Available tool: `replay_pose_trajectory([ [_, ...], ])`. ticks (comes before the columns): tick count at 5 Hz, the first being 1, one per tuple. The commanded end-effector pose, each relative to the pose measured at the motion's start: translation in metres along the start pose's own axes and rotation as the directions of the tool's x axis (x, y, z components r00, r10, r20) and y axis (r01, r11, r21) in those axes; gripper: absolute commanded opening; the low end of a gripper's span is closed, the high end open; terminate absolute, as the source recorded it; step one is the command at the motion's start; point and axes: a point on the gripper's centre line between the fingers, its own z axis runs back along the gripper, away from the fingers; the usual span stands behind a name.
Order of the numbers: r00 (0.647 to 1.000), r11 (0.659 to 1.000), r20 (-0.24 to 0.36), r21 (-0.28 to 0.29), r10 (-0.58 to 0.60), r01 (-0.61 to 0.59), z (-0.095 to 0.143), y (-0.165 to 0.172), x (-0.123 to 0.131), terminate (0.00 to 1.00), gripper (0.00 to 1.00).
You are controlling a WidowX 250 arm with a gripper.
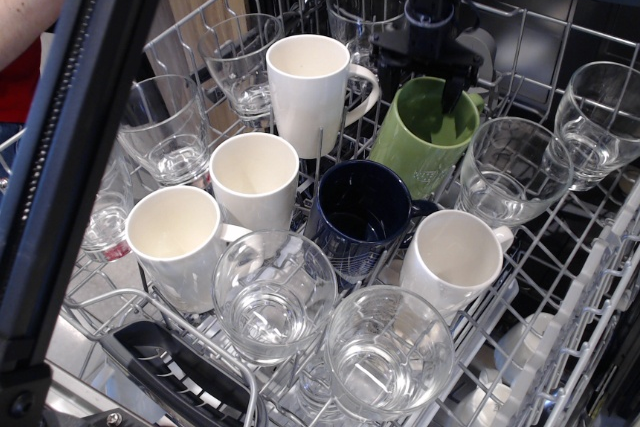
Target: Pick up any cup
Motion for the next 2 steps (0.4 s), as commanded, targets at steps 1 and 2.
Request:
replay_pose_trajectory([
  [1,0.999,1.0,0.043,0.014,0.006,-0.007,0.0124,-0.0009,0.0157,0.0,0.0],
  [2,0.999,1.0,0.03,0.026,0.009,-0.01,0.0125,-0.0014,0.0175,0.0,0.0],
])
